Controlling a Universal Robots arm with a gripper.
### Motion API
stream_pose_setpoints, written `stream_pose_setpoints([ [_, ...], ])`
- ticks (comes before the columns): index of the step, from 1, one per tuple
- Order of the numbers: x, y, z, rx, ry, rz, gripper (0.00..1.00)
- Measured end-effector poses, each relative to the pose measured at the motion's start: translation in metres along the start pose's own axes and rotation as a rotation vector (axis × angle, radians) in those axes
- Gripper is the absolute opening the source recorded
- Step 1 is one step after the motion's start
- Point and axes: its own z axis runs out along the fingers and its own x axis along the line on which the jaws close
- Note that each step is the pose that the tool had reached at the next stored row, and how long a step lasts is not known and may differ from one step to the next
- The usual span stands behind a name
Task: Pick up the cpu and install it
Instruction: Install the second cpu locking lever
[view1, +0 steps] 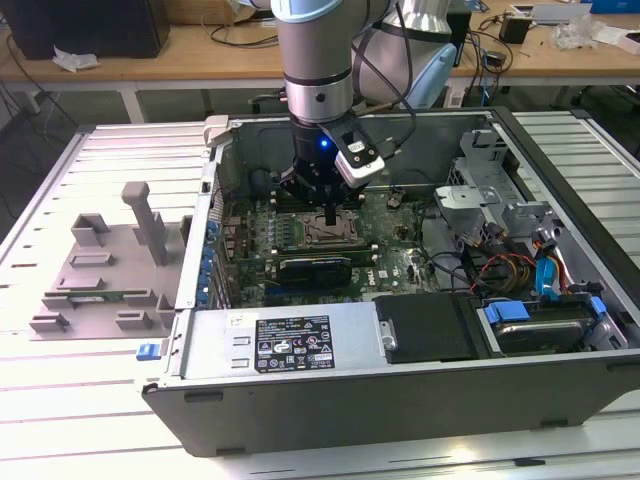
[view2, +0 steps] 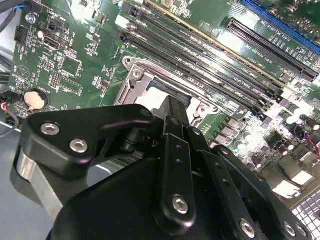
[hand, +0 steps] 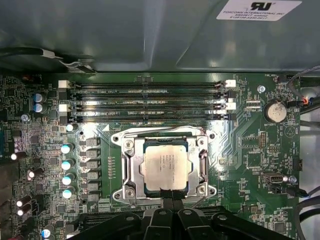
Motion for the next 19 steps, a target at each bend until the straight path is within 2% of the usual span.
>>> stream_pose_setpoints([
  [5, -0.0008, -0.0002, -0.0086, -0.0002, -0.0002, 0.0, 0.11],
  [10, -0.0009, -0.0024, -0.0091, -0.0003, -0.0001, 0.0, 0.11],
  [14, -0.001, -0.0097, -0.0088, -0.0004, -0.0002, 0.0, 0.11],
  [15, -0.0011, -0.0151, -0.0087, -0.0002, -0.0001, 0.0, 0.11],
  [17, -0.0011, -0.0202, -0.0085, -0.0002, -0.0001, 0.0, 0.11],
  [19, -0.001, -0.0207, -0.0069, -0.0003, 0.0036, 0.0, 0.11],
])
